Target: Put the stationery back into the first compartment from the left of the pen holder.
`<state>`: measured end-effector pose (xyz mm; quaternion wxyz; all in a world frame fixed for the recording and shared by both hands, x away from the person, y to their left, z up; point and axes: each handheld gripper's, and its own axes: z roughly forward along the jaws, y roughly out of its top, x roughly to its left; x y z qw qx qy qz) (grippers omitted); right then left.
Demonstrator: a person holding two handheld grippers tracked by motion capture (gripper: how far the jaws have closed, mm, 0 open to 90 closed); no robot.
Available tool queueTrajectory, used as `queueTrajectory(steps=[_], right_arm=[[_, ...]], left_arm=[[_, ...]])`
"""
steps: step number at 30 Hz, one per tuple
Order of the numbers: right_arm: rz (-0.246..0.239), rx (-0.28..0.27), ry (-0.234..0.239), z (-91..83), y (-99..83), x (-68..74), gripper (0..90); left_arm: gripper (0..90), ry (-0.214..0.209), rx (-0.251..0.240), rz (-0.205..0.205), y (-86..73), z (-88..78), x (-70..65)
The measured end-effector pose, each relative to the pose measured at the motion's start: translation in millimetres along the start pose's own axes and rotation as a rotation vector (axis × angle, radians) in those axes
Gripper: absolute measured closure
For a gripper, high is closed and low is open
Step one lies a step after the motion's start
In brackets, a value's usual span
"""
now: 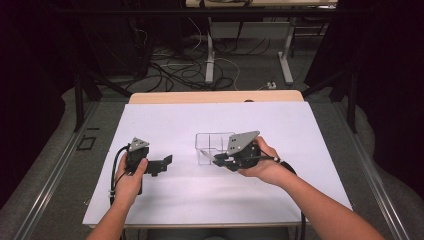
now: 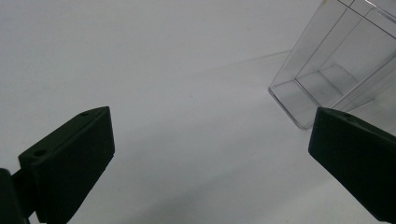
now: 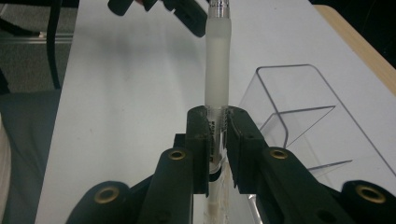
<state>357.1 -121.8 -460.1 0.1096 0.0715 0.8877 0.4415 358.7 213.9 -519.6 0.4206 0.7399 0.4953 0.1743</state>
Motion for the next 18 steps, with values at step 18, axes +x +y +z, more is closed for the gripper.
queueTrajectory(steps=[18], right_arm=[[0.114,-0.142,-0.073,1.7,15.3,-15.4,80.0]], left_arm=[[0.3,0.002,-0.011,-0.006,-0.7,-4.0,0.8]])
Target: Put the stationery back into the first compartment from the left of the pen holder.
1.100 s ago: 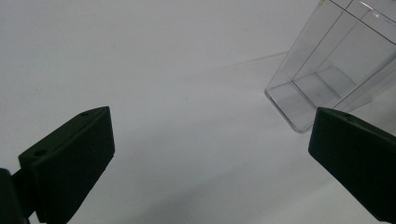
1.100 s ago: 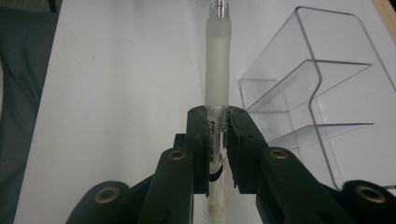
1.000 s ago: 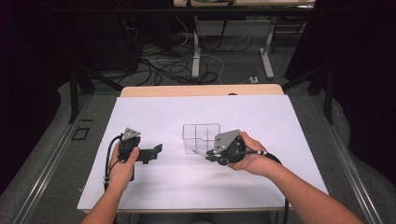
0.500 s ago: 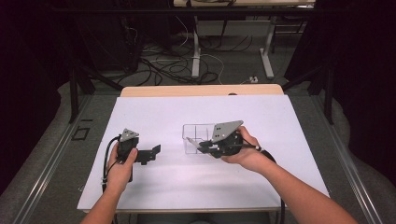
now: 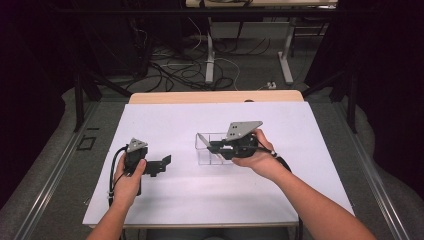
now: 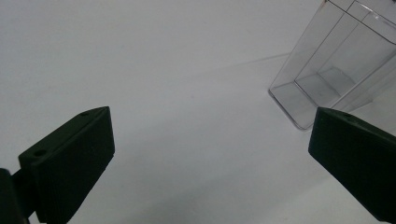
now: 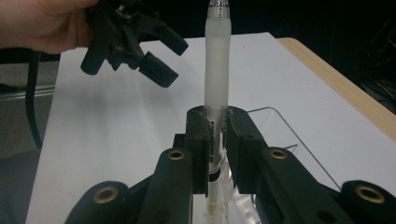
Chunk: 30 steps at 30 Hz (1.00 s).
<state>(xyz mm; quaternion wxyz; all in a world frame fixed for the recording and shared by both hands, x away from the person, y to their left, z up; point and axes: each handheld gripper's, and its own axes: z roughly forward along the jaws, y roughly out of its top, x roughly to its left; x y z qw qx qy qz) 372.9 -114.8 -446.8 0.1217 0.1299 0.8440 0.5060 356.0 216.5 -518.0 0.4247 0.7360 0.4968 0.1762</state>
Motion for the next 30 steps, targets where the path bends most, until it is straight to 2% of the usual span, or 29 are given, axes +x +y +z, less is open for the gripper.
queueTrajectory(steps=[4,13,23,30], right_arm=[[0.027,-0.041,-0.03,4.0,1.6,-2.8,79.9],[0.068,-0.094,-0.08,15.6,5.2,-4.6,79.9],[0.123,-0.152,-0.099,28.3,12.4,-7.9,79.9],[0.126,-0.174,-0.125,34.7,20.4,-9.2,79.9]], left_arm=[[0.3,0.0,-0.001,-0.002,0.2,0.2,0.0],[0.3,-0.007,0.005,0.005,1.1,1.0,-0.5],[0.3,-0.002,0.0,0.0,0.9,0.6,0.5],[0.3,-0.002,-0.005,-0.003,1.0,0.2,0.6]])
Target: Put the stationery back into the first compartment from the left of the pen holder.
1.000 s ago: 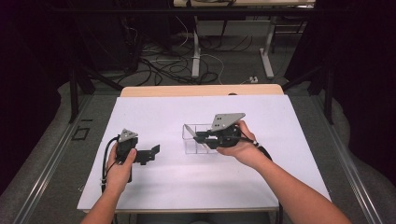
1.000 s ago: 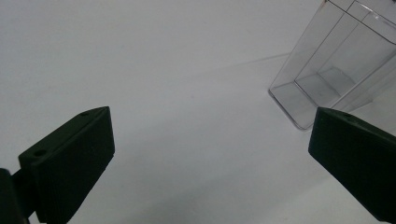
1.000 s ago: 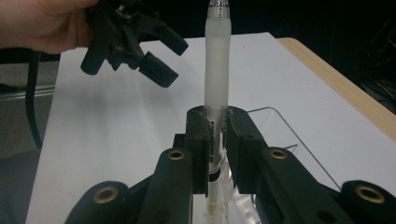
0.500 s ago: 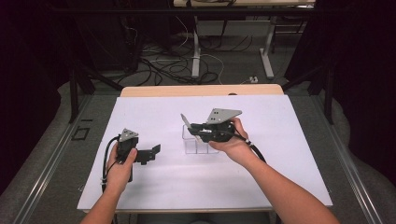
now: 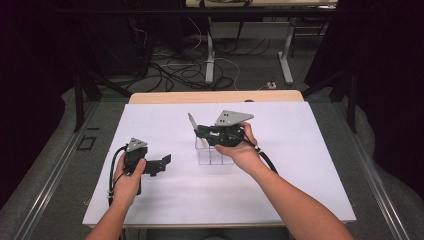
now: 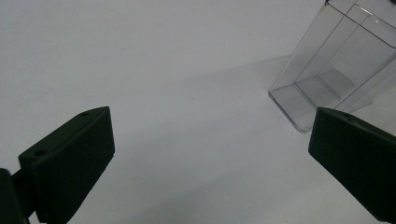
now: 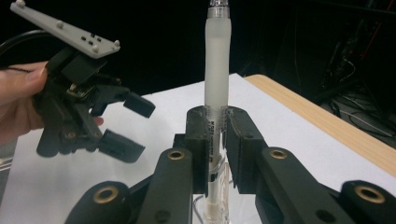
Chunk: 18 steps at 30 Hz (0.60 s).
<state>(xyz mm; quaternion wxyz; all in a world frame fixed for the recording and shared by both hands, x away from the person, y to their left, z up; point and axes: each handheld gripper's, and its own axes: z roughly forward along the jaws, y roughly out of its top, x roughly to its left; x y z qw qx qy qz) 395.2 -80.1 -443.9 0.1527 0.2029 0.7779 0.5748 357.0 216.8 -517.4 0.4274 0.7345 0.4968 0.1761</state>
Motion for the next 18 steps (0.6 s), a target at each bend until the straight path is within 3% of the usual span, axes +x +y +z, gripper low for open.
queueTrajectory(steps=[12,18], right_arm=[[0.016,-0.032,-0.05,12.6,3.0,-4.8,79.9],[0.02,-0.014,-0.063,17.1,-0.6,-6.9,79.9]], left_arm=[[0.3,-0.001,-0.001,0.0,0.1,0.2,0.4],[0.3,-0.001,0.001,0.0,-0.1,0.3,0.5]])
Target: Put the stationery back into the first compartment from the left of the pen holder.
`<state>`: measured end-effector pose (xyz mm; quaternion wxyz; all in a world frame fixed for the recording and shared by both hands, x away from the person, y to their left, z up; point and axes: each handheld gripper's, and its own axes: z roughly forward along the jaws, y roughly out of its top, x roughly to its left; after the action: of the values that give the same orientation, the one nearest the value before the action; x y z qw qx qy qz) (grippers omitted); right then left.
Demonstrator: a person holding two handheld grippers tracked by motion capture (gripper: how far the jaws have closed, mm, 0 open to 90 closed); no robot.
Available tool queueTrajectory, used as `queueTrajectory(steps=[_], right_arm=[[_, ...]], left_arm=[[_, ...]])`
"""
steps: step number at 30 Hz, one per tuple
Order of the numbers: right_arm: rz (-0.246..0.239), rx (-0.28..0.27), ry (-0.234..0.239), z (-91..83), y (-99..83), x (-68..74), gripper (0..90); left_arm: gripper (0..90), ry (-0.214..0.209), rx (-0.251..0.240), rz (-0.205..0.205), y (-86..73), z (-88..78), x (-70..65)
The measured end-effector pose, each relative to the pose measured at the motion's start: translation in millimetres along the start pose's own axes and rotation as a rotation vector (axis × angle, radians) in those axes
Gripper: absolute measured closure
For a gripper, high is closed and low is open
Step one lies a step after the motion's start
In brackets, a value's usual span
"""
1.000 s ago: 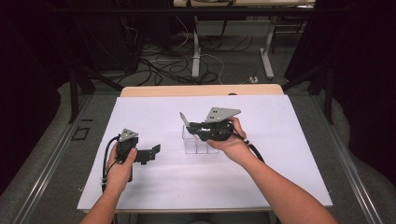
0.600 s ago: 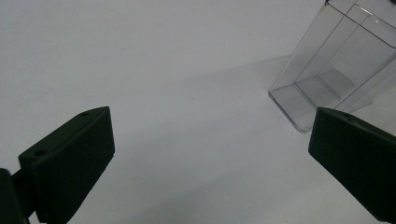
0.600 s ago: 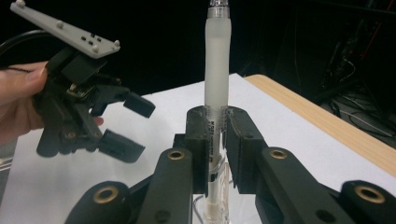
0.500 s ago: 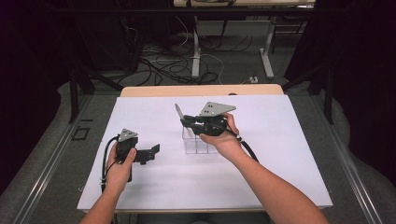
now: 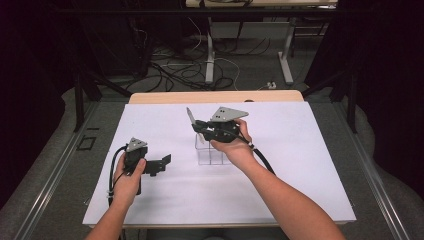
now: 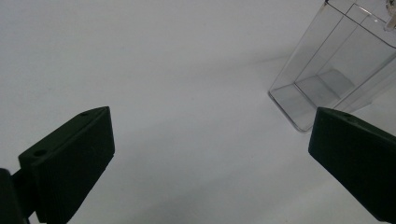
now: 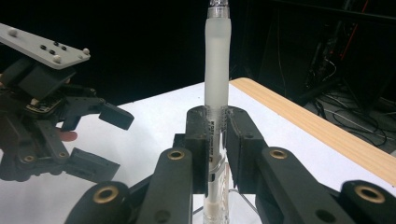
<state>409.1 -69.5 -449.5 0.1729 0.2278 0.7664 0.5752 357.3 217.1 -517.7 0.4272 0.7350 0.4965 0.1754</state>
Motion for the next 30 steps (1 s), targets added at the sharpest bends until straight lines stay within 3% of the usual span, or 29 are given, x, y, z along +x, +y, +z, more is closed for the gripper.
queueTrajectory(steps=[11,20,28,30], right_arm=[[-0.006,0.053,-0.004,7.2,-8.5,-2.0,79.8],[0.029,0.1,0.002,9.2,-18.0,-2.1,79.3],[0.06,0.139,-0.007,-0.7,-16.3,-4.9,56.8],[0.074,0.115,-0.02,-5.2,-16.0,-4.9,53.1]], left_arm=[[0.2,0.0,0.001,0.001,-0.2,-0.1,-0.2],[0.3,-0.002,0.0,0.002,-0.1,0.1,0.0],[0.3,-0.003,0.009,0.002,0.4,-0.3,0.2],[0.3,0.0,-0.001,-0.001,0.1,-0.1,-0.1]])
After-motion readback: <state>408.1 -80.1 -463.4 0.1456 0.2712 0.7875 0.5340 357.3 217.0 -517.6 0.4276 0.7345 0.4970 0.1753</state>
